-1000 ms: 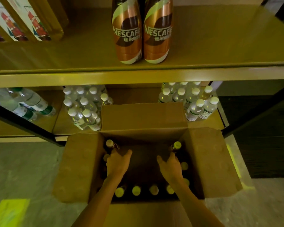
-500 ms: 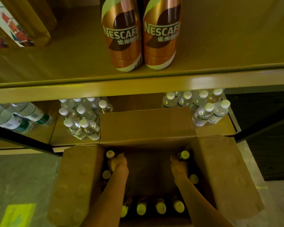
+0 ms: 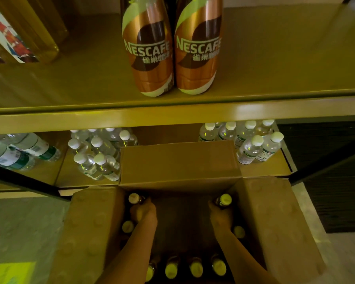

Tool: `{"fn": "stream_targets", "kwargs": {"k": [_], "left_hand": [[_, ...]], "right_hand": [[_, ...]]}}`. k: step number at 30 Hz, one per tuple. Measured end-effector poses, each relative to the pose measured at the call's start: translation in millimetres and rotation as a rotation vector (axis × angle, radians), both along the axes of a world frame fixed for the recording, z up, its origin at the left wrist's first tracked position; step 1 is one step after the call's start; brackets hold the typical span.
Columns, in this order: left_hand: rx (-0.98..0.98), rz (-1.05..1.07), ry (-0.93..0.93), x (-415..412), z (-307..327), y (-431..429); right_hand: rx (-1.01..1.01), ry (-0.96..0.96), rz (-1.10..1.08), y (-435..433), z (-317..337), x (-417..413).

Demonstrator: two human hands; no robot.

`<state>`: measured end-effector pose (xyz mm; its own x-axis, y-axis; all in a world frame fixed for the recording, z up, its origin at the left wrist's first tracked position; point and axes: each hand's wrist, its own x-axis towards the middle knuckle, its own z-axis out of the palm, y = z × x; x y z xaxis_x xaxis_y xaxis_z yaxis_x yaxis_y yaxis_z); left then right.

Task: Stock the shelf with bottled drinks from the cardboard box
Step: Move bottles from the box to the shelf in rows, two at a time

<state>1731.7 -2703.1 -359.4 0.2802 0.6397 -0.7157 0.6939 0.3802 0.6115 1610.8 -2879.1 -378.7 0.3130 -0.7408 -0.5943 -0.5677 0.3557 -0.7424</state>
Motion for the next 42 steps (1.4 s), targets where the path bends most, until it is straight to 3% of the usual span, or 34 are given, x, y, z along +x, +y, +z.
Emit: {"fn": "stream_targets", "kwargs": {"k": [2, 5, 8, 15, 24, 34, 39, 42], "left_hand": [[0.048, -0.425, -0.014, -15, 11, 0], [0.145, -0.589, -0.079, -37, 39, -4], [0.169, -0.658, -0.171, -52, 73, 0], [0.155, -0.907, -0.443, -82, 163, -1], [0.088, -1.190, -0.946, -113, 292, -21], [0.048, -1.237, -1.342, -116, 421, -77], [0.147, -1.139, -1.407, -86, 448, -128], [0.177, -1.092, -1.403, -68, 451, -156]], "right_hand": [[-0.039, 0.016, 0.047, 6, 20, 1], [-0.044, -0.006, 0.115, 10, 50, -5], [-0.036, -0.057, 0.199, 14, 91, -10], [-0.254, -0.157, 0.335, 23, 177, -28], [-0.527, -0.270, 0.436, 9, 282, -67], [-0.785, -0.411, 0.471, -39, 430, -77], [-0.925, -0.419, 0.529, -90, 470, -41], [-0.910, -0.430, 0.554, -117, 479, -14]]}}
